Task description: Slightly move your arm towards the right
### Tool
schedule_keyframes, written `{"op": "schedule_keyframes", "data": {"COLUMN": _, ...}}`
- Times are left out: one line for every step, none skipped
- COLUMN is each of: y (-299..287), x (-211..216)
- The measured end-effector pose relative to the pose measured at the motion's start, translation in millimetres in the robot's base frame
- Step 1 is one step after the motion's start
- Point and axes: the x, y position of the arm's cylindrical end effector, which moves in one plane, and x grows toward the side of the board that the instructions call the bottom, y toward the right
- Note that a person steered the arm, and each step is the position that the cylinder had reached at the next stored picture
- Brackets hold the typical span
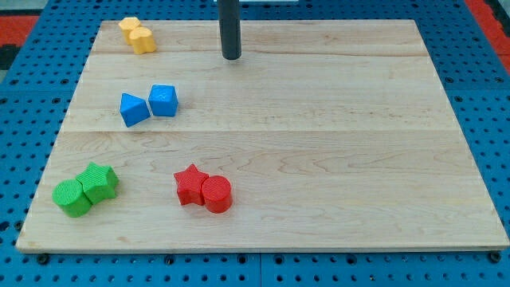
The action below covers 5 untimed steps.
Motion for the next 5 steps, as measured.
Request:
{"op": "schedule_keyframes", "data": {"y": -0.9, "x": 0.0}}
{"op": "schedule_keyframes", "data": {"y": -0.9, "x": 0.0}}
{"op": "schedule_keyframes", "data": {"y": -0.9, "x": 0.0}}
{"op": "schedule_keyframes", "data": {"y": 4.6, "x": 2.3}}
{"op": "schedule_keyframes", "data": {"y": 6.1, "x": 6.0}}
